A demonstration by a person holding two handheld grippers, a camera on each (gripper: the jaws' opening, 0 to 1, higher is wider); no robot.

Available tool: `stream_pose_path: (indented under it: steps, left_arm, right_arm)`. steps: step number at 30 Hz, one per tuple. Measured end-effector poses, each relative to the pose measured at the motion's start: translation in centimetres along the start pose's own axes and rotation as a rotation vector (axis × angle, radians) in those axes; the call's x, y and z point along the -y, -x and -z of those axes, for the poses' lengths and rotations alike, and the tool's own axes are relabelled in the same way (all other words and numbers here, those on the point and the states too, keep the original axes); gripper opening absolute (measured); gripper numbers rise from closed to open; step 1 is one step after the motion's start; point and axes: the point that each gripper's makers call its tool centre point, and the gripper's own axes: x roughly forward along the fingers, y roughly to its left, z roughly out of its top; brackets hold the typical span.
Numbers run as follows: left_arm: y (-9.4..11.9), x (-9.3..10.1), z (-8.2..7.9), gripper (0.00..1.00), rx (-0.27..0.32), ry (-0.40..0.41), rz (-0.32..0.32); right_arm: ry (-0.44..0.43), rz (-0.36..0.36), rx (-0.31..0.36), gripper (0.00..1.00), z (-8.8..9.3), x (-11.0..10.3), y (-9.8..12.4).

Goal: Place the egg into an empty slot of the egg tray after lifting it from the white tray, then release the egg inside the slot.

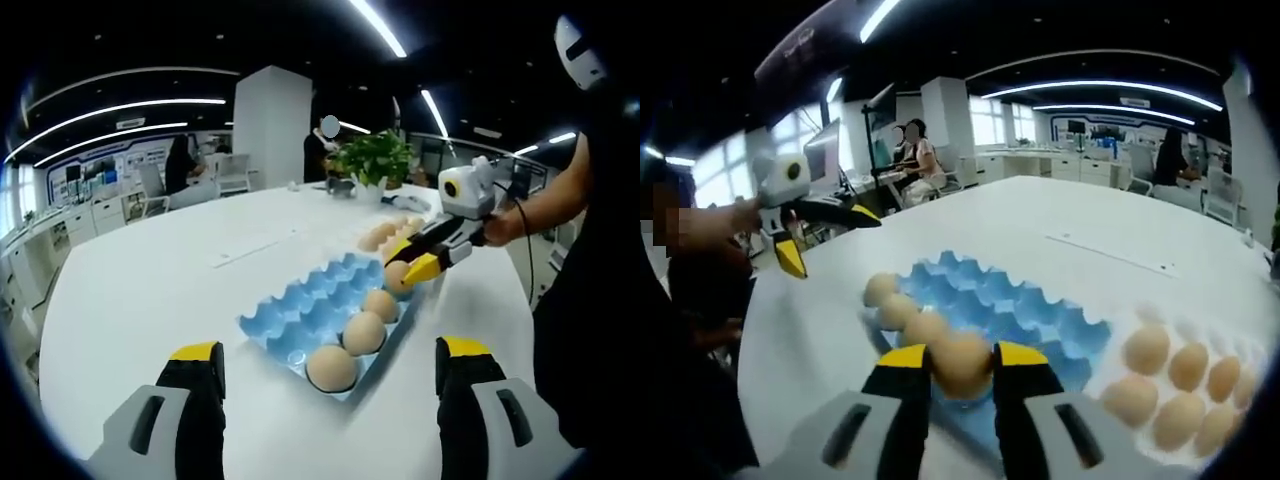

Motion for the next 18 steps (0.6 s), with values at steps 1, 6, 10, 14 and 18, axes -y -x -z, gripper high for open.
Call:
stream_pose_path:
  steps: [1,6,10,14,18]
  left_arm:
    - [0.0,0.0,0.0,0.87,0.001,0.0,0.0]
    - [-0.1,0.1,0.0,0.87,-0.002,-0.004,0.003]
    - [-0.2,0.0,0.0,0.87,-0.001,-0.002,0.005]
    - [-0.2,0.1,-0.1,0.87,-0.001,-0.003,0.007]
    - [-0.2,0.1,0.0,0.87,-0.004,-0.002,0.007]
  right_arm:
    - [0.001,-0.003,-0.003,0.23,0.1,0.0,-0.1]
    - [-0.006,-0.013,-0.014,0.23,0.6,0.1,-0.3]
    - [-0.004,-0.016,-0.018,0.23,0.9,0.1,-0.4]
    - [-0.005,-0.019,-0.026,0.24,1.2,0.2,-0.5]
    - [-0.002,-0.021,-0.032,0.24,1.4,0.2,-0.6]
